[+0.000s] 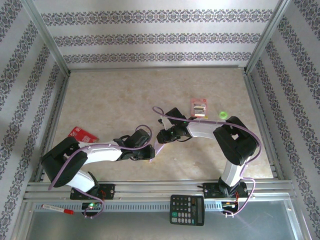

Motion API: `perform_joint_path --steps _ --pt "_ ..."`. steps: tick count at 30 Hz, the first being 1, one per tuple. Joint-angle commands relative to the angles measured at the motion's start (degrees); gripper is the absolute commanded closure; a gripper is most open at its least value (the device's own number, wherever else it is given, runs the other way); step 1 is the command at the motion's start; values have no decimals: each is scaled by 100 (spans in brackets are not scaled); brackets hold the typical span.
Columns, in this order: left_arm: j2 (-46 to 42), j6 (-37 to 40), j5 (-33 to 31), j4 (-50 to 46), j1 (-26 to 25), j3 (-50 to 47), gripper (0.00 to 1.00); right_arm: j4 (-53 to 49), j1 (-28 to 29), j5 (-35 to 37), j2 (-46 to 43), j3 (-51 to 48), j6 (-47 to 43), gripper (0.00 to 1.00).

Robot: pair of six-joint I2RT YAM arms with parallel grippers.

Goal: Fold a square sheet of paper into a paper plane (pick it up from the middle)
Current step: Fold the wing for the fifth time at the center of the table.

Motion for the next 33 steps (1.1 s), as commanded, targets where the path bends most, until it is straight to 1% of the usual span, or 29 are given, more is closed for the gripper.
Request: perform_joint_path --steps 1,5,10,15,21,33 --pt "297 -94 345 511 -75 -142 82 18 -92 -115 -233 -17 62 76" --pt "321 -105 331 545 -75 -159 82 213 -82 -454 -254 -36 216 76" --pt "303 -103 320 529 -75 -169 82 335 9 -545 -154 -108 318 76" --pt "287 -98 328 512 -66 -170 85 349 -27 -378 -12 -162 306 76" --pt "261 -123 303 519 -66 -165 85 265 -127 -92 -48 -300 267 78" --pt "285 -160 336 557 -53 -114 86 276 -168 72 7 -452 222 80"
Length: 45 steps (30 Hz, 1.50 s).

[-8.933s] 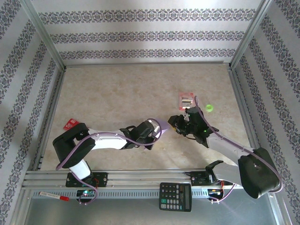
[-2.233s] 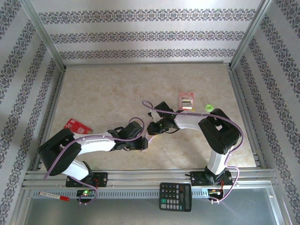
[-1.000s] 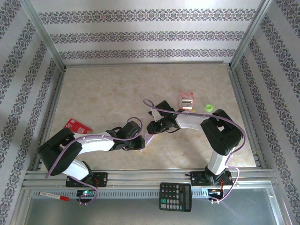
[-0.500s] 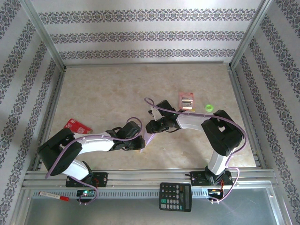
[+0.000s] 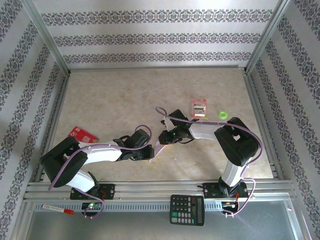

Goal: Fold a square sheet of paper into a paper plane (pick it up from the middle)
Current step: Fold the wing for the fifth time at the center of the table.

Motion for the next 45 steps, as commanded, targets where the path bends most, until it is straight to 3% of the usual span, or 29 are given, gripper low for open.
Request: perform_joint_path --steps 1,14,22,29,38,45 --pt "263 -79 345 486 -50 -62 85 -20 -59 222 114 -100 -55 80" --pt "-824 40 219 104 -50 -119 69 -26 -53 238 153 -129 -53 81" --pt "-765 128 540 187 -68 84 88 -21 -57 244 161 -122 -56 81" --pt "-696 87 565 559 -68 29 86 -46 -55 242 180 -97 -59 81" --pt "53 231 705 819 45 233 96 -9 -46 191 254 -54 -44 81" --pt "343 192 790 955 64 26 97 -26 -48 210 263 -59 -66 81"
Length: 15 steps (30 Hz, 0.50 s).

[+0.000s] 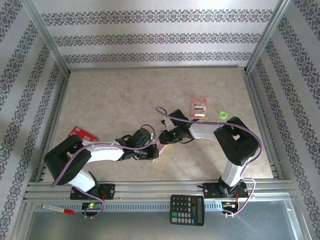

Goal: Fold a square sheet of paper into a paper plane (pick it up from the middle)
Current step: Fold the wing for the fifth time at the center of the table.

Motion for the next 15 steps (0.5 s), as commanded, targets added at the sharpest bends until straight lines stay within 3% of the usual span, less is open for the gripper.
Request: perform_joint_path --steps 1,15 --pt "109 68 125 273 64 -87 97 -96 -21 194 224 -45 -62 81" --pt "5 -116 228 195 55 -555 98 -197 -27 289 250 -67 -55 82"
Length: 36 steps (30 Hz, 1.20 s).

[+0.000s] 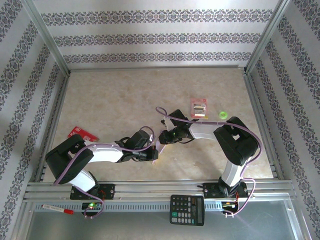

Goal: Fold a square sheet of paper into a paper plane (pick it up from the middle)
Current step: Fold the wing for the fifth time at the center of the table.

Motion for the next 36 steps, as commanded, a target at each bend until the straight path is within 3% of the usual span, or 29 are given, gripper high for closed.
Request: perform_joint_path --steps 1,23,36 --pt "-37 -94 158 -315 53 -255 98 -234 -26 304 245 -67 -61 82" --pt "-879 -535 299 -703 -206 -1090 100 -619 -28 469 504 134 -21 83" --pt "-2022 0 141 -1721 -262 -558 100 -613 -17 441 556 144 -17 83"
